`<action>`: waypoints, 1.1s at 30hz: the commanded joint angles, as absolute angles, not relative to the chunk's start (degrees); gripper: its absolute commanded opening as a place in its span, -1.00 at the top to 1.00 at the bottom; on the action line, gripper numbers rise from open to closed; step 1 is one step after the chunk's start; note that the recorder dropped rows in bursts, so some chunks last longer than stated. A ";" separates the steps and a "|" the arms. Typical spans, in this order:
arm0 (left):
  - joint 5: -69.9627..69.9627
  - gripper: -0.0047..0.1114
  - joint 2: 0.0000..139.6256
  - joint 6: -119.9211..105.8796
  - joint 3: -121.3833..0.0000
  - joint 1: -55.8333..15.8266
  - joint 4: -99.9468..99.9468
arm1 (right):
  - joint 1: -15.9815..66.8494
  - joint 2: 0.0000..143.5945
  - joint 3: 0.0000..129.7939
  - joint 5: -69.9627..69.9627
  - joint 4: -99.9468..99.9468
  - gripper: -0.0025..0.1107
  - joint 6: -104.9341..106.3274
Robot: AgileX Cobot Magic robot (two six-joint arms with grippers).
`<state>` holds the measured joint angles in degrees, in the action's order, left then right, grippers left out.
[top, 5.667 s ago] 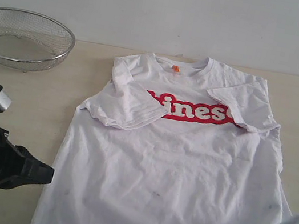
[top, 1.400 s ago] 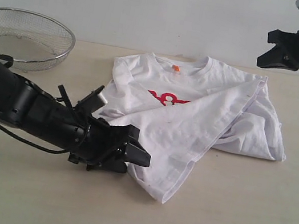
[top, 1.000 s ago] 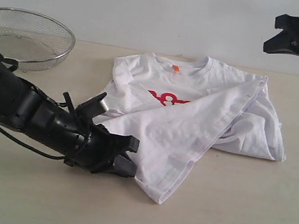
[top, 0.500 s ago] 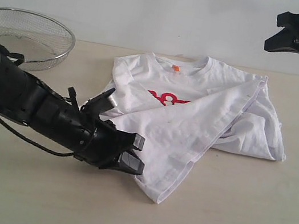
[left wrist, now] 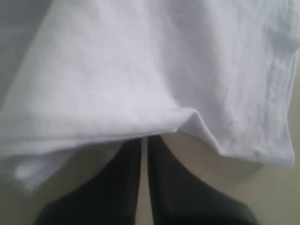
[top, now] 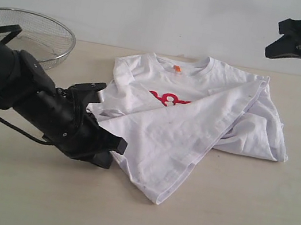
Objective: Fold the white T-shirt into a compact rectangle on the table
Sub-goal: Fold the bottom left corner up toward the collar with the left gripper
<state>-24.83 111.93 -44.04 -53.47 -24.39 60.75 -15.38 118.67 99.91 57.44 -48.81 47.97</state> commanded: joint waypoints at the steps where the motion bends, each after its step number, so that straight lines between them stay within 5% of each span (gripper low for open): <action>1: -25.61 0.57 111.83 -43.45 -53.40 -24.54 61.58 | -15.43 117.76 100.26 57.97 -48.69 0.96 48.58; 7: -28.73 -0.25 111.83 -43.45 -53.40 -24.54 63.90 | -15.43 117.76 100.26 57.97 -48.69 0.96 48.58; 10: -25.05 -0.42 112.04 -43.45 -53.40 -24.54 66.97 | -15.43 117.76 100.26 58.10 -48.80 0.96 48.58; 28: -31.30 -0.39 118.92 -47.50 -57.90 -24.73 82.69 | -15.43 117.76 100.26 57.16 -48.89 0.96 48.58; 33: -27.32 0.30 119.78 -47.76 -60.32 -24.73 82.50 | -15.43 117.76 100.26 57.89 -48.89 0.96 48.58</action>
<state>-31.65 118.55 -47.10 -59.60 -24.51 83.65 -15.38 118.67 99.91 57.19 -48.81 47.97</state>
